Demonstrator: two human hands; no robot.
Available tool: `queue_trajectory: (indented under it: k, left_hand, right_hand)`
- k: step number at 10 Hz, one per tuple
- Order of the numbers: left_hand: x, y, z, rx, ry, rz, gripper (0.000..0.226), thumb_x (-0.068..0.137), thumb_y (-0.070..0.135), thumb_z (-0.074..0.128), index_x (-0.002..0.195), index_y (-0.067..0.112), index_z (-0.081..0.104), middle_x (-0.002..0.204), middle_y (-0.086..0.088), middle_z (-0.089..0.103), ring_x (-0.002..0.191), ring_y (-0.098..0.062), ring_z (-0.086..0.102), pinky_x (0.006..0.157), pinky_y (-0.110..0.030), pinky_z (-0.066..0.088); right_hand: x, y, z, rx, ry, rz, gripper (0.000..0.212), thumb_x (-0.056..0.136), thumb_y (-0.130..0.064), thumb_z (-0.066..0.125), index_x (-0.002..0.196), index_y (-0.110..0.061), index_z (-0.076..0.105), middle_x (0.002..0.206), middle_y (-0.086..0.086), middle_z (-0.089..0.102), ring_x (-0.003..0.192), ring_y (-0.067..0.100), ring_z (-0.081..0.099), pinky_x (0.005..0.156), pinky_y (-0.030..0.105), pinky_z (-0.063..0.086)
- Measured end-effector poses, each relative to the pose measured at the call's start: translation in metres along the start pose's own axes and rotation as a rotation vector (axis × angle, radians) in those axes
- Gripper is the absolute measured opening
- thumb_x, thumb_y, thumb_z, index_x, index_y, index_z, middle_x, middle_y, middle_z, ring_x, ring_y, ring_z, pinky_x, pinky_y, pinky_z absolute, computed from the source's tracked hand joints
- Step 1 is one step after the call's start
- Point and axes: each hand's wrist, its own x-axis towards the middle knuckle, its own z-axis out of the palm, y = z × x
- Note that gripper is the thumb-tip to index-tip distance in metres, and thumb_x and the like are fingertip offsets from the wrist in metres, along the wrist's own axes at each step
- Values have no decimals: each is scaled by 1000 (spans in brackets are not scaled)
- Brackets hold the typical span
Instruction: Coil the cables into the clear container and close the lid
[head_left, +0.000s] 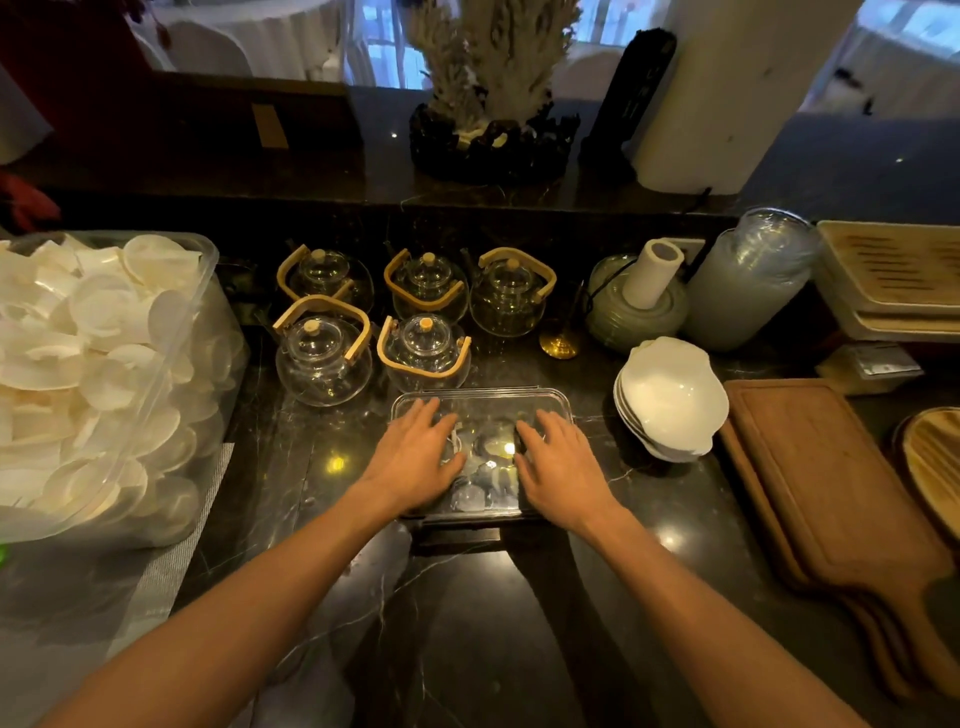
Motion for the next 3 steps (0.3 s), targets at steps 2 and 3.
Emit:
queue_trajectory:
  k: [2, 3]
  left_hand:
    - [4, -3, -8, 11, -65, -3, 65, 97, 55, 50, 151, 21, 42, 160, -15, 35, 148, -34, 33, 118, -48, 34]
    - [7, -4, -19, -58, -158, 10, 64, 93, 54, 56, 147, 20, 46, 150, -11, 45, 133, -30, 50, 106, -45, 46]
  right_hand:
    - [6, -1, -8, -41, -45, 0, 49, 103, -37, 49, 146, -14, 48, 148, 15, 47, 142, 34, 40, 117, 47, 33]
    - [11, -3, -20, -42, -116, -9, 48, 101, -40, 50, 143, -14, 51, 146, 15, 48, 139, 35, 42, 113, 48, 38]
